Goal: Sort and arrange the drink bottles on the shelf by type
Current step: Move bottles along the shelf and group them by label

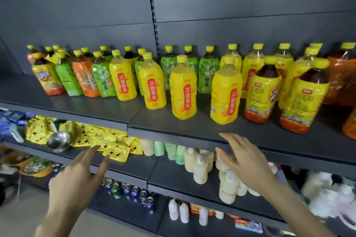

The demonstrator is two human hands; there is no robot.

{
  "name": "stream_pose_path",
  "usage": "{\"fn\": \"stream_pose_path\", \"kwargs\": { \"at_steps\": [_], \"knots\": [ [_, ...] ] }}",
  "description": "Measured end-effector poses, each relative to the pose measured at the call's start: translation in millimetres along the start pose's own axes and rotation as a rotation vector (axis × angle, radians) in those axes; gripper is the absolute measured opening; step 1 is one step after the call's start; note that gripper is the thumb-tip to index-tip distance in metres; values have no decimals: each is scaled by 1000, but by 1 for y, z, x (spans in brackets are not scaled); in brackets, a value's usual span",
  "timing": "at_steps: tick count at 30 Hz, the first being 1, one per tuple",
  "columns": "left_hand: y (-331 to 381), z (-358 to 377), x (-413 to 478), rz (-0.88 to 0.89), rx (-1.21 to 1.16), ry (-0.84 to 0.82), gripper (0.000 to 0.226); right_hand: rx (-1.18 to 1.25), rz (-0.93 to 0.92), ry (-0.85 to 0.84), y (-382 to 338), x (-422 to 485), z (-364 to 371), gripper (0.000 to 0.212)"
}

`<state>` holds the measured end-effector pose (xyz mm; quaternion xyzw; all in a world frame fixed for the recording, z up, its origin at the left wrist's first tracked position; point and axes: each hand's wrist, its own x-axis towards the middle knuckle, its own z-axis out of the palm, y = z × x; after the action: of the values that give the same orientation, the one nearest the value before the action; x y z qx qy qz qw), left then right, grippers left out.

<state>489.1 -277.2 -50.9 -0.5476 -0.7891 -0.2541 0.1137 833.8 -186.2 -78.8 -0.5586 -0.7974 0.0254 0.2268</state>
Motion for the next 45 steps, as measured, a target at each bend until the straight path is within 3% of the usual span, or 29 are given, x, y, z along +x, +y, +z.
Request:
{"fn": "stream_pose_path", "kwargs": {
  "at_steps": [10,16,20,26,31,38,45],
  "knots": [
    [-97,7,92,-52,-25,64,32,13,-53,89,-97,92,32,55],
    [-160,18,135,-11,-62,-7,36,-9,48,119,-149,110,70,50],
    [-223,14,168,-10,-82,-22,30,-16,137,78,-202,119,103,46],
    [-324,8,229,20,-42,-67,40,-15,166,118,-296,156,149,44],
    [-372,9,265,42,-37,-93,42,-29,92,83,-354,201,181,67],
    [-403,33,334,49,-52,-62,42,5,-16,93,-415,289,215,74],
    [-439,63,420,39,6,-36,46,88,-129,144,-472,385,264,53]
  ]
}}
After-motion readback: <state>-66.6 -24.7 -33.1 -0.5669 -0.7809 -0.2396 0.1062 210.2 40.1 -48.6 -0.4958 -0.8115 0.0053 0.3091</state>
